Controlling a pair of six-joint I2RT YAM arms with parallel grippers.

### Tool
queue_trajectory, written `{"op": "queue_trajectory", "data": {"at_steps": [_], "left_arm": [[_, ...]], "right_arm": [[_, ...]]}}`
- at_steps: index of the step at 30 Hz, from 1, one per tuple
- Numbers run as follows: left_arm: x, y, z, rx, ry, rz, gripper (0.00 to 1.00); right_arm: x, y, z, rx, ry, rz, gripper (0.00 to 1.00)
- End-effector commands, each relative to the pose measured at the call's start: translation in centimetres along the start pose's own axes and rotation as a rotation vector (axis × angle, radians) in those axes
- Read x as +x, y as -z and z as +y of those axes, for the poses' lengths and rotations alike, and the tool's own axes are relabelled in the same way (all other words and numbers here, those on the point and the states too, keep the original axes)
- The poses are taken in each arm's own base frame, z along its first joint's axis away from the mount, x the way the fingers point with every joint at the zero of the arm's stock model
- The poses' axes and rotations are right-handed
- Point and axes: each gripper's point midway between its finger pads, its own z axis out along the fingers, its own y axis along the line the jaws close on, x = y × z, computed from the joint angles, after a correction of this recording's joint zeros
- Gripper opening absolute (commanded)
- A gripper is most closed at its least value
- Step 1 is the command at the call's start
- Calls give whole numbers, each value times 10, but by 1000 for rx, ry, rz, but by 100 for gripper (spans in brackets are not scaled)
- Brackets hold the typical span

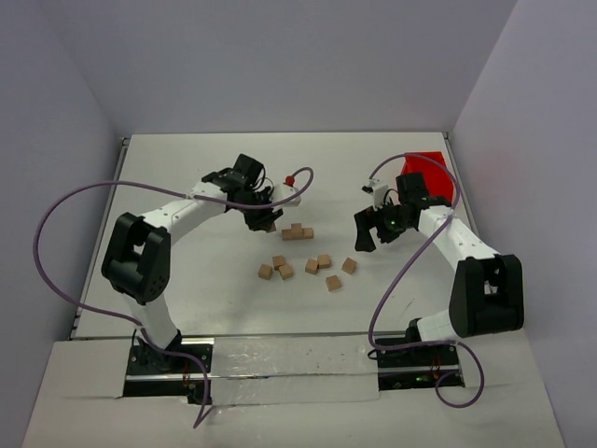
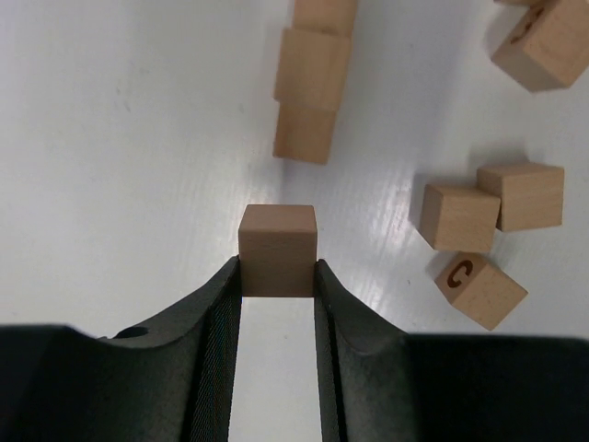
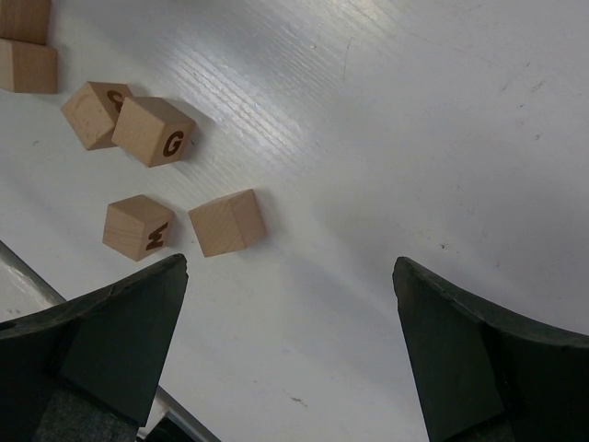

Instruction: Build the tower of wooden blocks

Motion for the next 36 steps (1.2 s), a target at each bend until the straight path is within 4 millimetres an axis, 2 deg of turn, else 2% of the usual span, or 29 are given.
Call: {"op": "queue_trajectory", "data": {"at_steps": [1,5,17,24,36], "left_arm": [[-17,-9,-6,82,-41,-8,7],[-24,-15,-7,111,-51,2,9],[-27,-37,-12,153,-71,45,17],[-32,-41,-7,148,-75,47,19],[-35,-47,-5,142,-78,50,28]], "right_arm": [[-12,4,-2,-4,17,-20,100],[-12,4,-2,-7,13,-16,100],[-11,3,-1,-14,13,-10,100],[-10,3,-1,-14,14,-9,100],[-10,4,-1,-14,17,-11,100]]}}
